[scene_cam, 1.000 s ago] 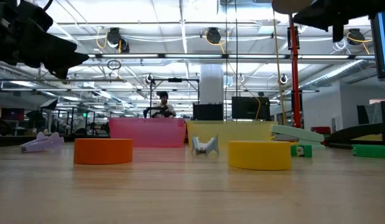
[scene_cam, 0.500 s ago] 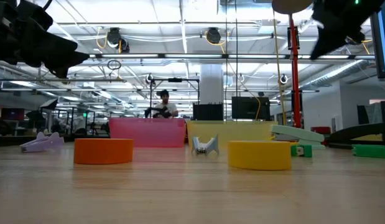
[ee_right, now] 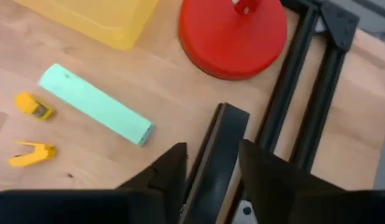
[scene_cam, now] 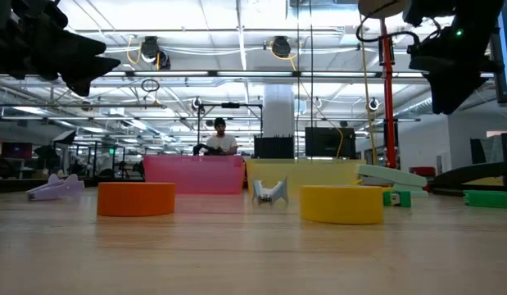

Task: Pick and place Stapler, Stapler remover, tape
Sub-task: Put the large black stapler into the blue bin

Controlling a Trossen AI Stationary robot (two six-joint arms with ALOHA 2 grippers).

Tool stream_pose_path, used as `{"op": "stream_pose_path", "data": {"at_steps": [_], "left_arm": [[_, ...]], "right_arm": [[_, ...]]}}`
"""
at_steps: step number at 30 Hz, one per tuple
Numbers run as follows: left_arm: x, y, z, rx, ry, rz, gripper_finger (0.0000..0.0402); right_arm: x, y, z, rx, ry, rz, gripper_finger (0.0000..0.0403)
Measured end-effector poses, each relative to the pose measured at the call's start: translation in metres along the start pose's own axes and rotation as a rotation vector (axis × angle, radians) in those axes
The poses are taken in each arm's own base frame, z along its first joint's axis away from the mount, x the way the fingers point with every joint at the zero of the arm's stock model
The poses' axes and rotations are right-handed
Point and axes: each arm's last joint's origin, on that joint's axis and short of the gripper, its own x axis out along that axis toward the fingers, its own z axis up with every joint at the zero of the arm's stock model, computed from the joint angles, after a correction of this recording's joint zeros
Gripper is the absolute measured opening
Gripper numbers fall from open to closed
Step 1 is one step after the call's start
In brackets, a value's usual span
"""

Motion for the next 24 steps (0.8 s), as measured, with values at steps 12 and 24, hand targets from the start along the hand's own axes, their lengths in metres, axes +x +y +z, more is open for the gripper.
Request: {"op": "stream_pose_path", "data": {"at_steps": [12,24], "left_arm": [[0.000,0.000,0.003,-0.055,-0.025,-0.003,0.0198],[0.000,0.000,0.003,-0.069,-0.032,-0.004,0.0198]], "right_arm": [[0.036,0.000,-0.003,0.086,0.254,-0.092,0.0280],[0.057,0.002,-0.002,0.181,0.300,-0.119,0.0287]]}}
